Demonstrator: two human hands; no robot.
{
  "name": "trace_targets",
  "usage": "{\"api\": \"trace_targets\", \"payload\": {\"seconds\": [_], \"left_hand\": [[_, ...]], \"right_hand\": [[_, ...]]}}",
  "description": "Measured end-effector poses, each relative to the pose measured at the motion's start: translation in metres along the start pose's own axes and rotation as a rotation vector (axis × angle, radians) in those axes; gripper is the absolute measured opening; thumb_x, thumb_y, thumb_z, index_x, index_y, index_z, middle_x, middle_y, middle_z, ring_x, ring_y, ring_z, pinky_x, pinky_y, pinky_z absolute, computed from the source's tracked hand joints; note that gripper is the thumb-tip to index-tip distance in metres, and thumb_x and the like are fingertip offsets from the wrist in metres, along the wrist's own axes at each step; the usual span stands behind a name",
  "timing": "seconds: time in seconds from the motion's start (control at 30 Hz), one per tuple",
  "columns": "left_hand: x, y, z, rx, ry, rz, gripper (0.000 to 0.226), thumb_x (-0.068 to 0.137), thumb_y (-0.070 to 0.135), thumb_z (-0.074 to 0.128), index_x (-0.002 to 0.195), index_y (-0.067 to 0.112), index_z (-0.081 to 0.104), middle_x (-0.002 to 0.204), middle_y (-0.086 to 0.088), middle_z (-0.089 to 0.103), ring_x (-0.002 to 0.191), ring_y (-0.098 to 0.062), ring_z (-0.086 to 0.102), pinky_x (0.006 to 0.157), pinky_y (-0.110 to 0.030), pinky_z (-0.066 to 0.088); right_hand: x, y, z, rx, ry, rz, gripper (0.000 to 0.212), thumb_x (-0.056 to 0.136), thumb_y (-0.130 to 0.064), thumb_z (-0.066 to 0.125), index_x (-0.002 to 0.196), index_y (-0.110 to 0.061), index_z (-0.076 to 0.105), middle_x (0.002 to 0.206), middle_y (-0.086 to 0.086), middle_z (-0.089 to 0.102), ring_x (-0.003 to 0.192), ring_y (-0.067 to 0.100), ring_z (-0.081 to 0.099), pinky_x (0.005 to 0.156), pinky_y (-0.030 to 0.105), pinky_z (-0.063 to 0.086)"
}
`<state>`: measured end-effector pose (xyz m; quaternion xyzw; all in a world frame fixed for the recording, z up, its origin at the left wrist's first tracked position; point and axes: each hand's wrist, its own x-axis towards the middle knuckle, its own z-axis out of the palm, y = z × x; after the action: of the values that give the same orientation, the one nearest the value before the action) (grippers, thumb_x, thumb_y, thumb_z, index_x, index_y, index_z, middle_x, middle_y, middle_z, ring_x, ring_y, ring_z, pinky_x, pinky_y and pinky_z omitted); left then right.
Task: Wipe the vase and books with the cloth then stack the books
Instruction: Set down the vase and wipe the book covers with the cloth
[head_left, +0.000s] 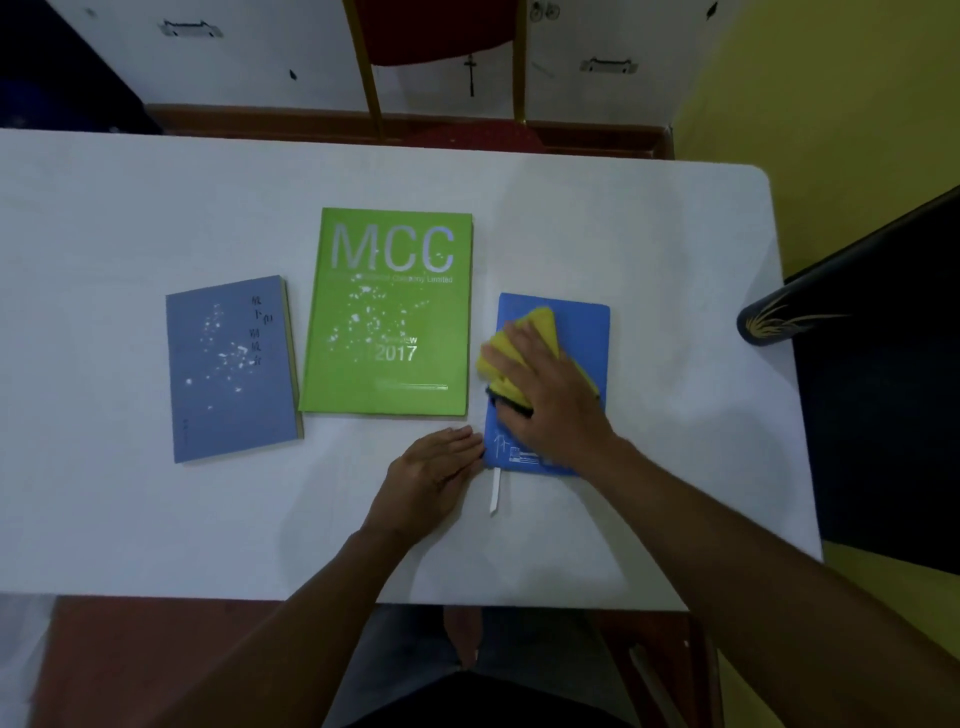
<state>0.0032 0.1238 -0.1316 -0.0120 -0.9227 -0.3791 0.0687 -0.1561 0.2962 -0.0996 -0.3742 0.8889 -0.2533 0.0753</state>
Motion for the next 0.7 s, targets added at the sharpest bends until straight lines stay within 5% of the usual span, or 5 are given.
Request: {"api": "trace_targets", "payload": {"seconds": [0.17, 0.33, 0.5, 0.7], "left_hand": [[-0.02, -0.017, -0.038, 0.223, 0.145, -0.07, 0.028, 0.099, 0.02, 0.055, 0.115, 0.01, 0.076, 0.115, -0.008, 0.074, 0.108, -0.025, 0.064, 0.094, -0.037, 0.045], [-0.029, -0.042, -0.071, 0.385, 0.178, -0.25, 0.04, 0.099, 0.019, 0.051, 0.137, 0.008, 0.061, 0.147, -0.014, 0.055, 0.137, -0.031, 0.048, 0.113, -0.044, 0.033], [-0.04, -0.064, -0.08, 0.386, 0.114, -0.263, 0.054, 0.098, 0.018, 0.057, 0.149, 0.003, 0.048, 0.161, -0.017, 0.039, 0.149, -0.033, 0.036, 0.125, -0.046, 0.024], [-0.05, -0.076, -0.076, 0.424, -0.001, -0.215, 0.065, 0.101, 0.028, 0.052, 0.158, 0.003, 0.032, 0.168, -0.015, 0.025, 0.157, -0.028, 0.02, 0.126, -0.05, 0.024]], "right_hand": [[-0.057, -0.027, 0.009, 0.045, -0.001, -0.127, 0.058, 0.087, -0.025, 0.072, 0.144, -0.016, 0.06, 0.161, 0.01, 0.042, 0.155, 0.026, 0.032, 0.115, 0.039, 0.037], [-0.029, -0.037, 0.023, 0.175, 0.166, 0.082, 0.059, 0.087, -0.002, 0.074, 0.143, -0.008, 0.059, 0.159, 0.012, 0.044, 0.149, 0.024, 0.041, 0.123, 0.03, 0.033], [0.034, -0.079, 0.043, 0.321, 0.126, 0.227, 0.06, 0.097, -0.018, 0.057, 0.155, -0.011, 0.042, 0.168, 0.009, 0.027, 0.156, 0.021, 0.024, 0.123, 0.014, 0.017], [0.129, -0.079, 0.059, 0.109, 0.111, 0.427, 0.064, 0.103, -0.038, 0.038, 0.161, -0.013, 0.027, 0.172, 0.016, 0.015, 0.16, 0.033, 0.009, 0.128, 0.053, 0.015]]}}
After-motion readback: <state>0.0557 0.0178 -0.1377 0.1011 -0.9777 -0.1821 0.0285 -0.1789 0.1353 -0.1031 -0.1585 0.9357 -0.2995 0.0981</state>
